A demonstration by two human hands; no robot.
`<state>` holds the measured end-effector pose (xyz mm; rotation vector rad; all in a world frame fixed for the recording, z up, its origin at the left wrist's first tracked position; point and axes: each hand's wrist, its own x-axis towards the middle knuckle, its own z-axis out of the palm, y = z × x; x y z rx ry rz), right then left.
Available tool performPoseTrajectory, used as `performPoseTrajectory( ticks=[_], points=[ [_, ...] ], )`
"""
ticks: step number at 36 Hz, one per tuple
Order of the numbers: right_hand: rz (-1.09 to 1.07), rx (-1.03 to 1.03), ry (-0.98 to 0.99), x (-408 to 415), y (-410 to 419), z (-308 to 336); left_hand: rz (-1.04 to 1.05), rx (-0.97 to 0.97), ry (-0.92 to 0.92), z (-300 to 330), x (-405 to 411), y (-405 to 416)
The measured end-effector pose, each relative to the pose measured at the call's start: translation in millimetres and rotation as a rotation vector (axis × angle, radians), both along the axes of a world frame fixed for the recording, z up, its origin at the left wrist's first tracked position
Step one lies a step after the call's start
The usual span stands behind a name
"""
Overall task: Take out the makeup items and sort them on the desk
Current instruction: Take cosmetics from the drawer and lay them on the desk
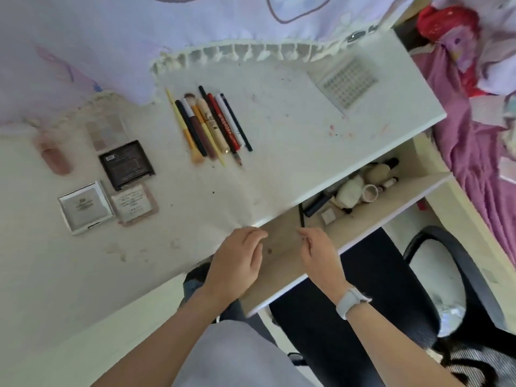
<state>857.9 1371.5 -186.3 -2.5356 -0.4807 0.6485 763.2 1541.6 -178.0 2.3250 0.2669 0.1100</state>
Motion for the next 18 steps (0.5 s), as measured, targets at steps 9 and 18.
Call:
performPoseTrajectory(
  ticks=[9,18],
  points=[
    [0.157,-0.496,-0.067,66,-41,-34,-0.305,0.087,0.347,-53,48,-68],
    [0.529,-0.521,-0.208,120,-40,-76,-0.629,0.416,0.415,-112,106,-93]
  ],
)
